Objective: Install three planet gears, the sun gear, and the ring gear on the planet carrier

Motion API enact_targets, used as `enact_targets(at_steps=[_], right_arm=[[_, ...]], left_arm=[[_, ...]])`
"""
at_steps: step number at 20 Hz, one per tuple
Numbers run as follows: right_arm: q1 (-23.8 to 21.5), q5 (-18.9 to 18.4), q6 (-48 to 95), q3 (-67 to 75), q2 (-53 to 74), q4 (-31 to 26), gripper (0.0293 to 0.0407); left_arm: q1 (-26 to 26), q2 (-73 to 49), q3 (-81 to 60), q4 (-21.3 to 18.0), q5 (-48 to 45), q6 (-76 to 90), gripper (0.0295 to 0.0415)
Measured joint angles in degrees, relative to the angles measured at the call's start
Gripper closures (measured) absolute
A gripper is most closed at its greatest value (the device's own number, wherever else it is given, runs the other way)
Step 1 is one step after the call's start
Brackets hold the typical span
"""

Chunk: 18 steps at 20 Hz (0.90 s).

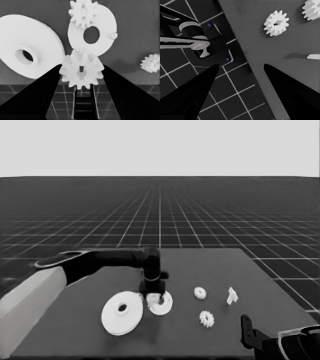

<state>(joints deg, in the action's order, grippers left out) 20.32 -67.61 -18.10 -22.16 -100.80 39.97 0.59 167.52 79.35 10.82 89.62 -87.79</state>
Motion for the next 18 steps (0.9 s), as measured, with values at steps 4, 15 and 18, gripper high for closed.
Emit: enact_targets(at_steps=[4, 15, 18], right_arm=[[0.0, 0.0, 0.0, 0.0, 0.0, 0.0, 0.0315], [0.0, 0.0, 0.0, 0.0, 0.0, 0.0, 0.0315], [0.0, 0.0, 0.0, 0.0, 0.0, 0.0, 0.0315]], left_arm=[[6.5, 1.3, 4.1, 6.4, -0.9, 2.5, 0.0398], [9.7, 1.9, 6.8, 9.6, -1.9, 4.3, 0.0330], [9.7, 1.9, 6.8, 9.6, -2.0, 4.3, 0.0326]])
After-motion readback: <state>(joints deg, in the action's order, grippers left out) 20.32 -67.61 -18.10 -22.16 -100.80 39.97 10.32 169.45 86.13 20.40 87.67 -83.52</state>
